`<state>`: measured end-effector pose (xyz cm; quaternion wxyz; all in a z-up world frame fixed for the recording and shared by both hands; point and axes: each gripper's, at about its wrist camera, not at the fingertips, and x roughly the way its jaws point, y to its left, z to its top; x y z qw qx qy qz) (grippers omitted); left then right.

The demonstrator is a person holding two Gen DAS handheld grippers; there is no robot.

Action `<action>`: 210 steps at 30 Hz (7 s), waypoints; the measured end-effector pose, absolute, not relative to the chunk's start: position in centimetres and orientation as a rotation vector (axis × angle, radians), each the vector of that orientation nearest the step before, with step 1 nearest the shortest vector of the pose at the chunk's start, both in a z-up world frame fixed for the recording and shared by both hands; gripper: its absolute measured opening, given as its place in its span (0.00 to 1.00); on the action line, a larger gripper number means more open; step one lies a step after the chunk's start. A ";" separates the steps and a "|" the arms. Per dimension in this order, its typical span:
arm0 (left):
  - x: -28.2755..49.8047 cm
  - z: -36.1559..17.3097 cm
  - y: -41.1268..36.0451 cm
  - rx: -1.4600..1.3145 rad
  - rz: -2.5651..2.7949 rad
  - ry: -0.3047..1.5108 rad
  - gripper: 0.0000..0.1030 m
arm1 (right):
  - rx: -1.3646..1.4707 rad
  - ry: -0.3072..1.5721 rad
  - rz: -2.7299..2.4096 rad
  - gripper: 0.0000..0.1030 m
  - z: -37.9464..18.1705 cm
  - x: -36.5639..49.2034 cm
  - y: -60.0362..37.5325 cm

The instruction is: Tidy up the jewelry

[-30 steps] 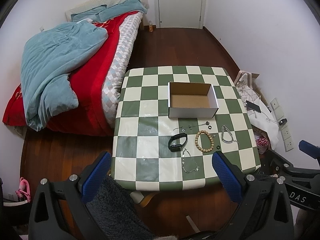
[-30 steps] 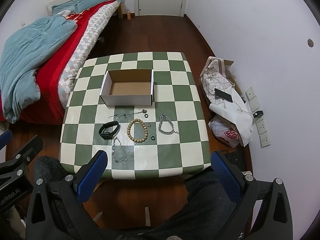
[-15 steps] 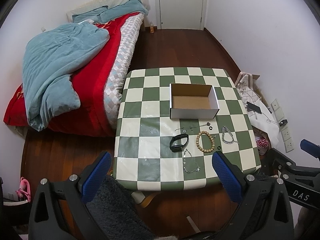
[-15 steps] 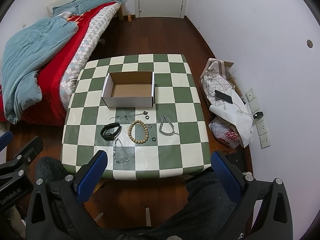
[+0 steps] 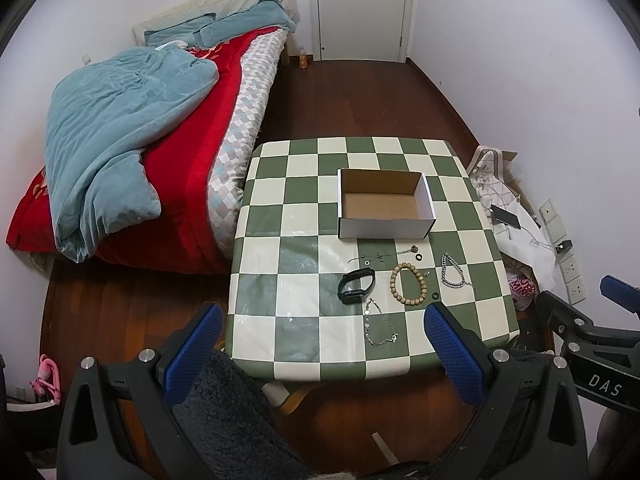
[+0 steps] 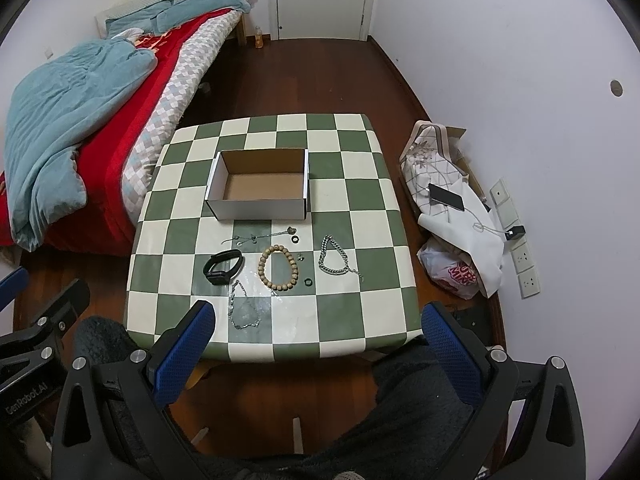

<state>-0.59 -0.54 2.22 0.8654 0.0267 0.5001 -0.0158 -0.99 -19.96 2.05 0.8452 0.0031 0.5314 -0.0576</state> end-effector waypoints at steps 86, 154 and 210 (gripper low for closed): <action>5.3 -23.5 -5.9 0.085 -0.135 1.358 0.03 | 0.330 1.390 -0.217 0.74 -24.2 5.2 -31.9; 25.0 -8.7 -6.2 -0.135 -0.351 1.103 0.03 | 0.369 1.105 0.157 0.03 -12.3 25.4 -22.5; 16.0 -8.8 -0.9 0.118 0.019 0.950 1.00 | 0.009 1.068 -0.115 1.00 -10.5 17.0 -19.8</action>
